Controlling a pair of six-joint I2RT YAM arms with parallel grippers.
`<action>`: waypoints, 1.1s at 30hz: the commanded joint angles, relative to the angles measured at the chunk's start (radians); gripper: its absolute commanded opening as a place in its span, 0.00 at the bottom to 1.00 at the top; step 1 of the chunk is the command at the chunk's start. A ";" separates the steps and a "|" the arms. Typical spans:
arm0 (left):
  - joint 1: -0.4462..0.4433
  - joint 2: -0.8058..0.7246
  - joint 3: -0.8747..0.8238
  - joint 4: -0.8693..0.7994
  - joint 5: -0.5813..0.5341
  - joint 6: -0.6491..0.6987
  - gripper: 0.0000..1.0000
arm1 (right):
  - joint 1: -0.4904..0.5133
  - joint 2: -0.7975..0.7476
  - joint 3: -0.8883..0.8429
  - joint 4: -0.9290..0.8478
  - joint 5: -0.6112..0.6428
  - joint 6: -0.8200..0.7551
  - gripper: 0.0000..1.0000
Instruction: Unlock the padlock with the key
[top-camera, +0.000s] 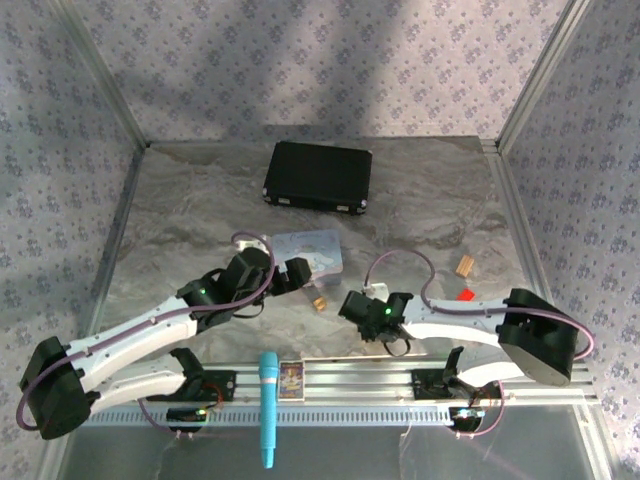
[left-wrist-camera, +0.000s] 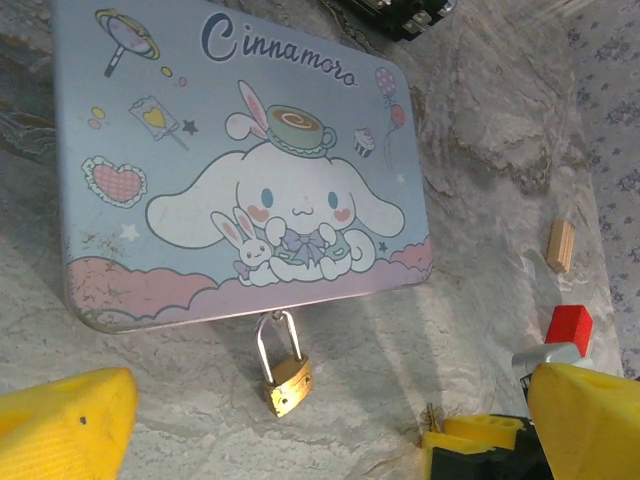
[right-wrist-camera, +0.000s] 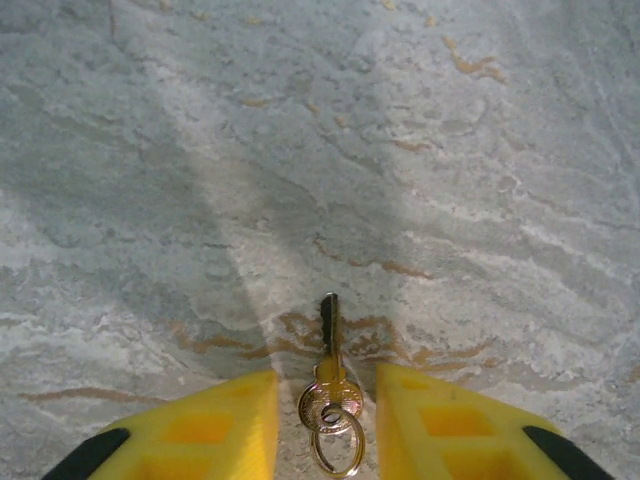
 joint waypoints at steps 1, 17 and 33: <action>-0.005 -0.030 -0.011 -0.011 -0.025 -0.016 1.00 | 0.033 0.040 -0.002 0.008 -0.120 0.052 0.27; -0.005 -0.037 -0.035 -0.004 -0.049 -0.037 1.00 | 0.059 -0.023 -0.075 -0.014 -0.107 0.106 0.20; -0.008 0.041 -0.054 0.145 -0.037 -0.107 0.87 | -0.140 -0.262 -0.104 -0.041 -0.144 -0.132 0.00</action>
